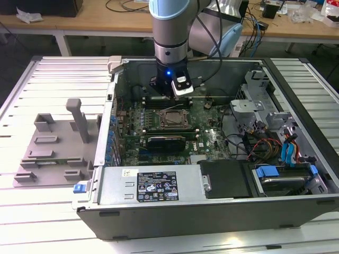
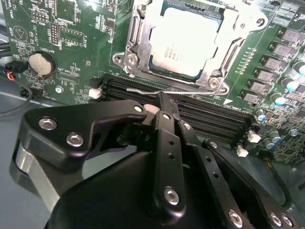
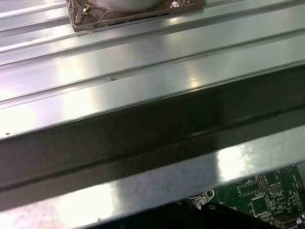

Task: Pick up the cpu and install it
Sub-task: 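Install the first cpu locking lever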

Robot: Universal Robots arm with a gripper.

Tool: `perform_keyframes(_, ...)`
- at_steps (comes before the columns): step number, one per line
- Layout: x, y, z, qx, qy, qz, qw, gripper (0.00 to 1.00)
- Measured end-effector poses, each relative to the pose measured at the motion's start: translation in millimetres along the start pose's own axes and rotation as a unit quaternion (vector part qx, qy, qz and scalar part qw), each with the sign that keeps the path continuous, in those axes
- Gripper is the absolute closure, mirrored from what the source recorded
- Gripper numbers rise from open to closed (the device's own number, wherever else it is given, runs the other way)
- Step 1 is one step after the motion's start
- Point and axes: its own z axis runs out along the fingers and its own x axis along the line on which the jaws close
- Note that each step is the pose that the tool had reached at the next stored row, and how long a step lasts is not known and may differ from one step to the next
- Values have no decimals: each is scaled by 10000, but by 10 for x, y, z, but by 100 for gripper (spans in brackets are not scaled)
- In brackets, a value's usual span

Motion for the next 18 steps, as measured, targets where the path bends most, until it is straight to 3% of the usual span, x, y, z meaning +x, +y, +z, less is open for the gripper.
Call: perform_keyframes(18,-27,-4,90,14,-9,-2,10000,89)
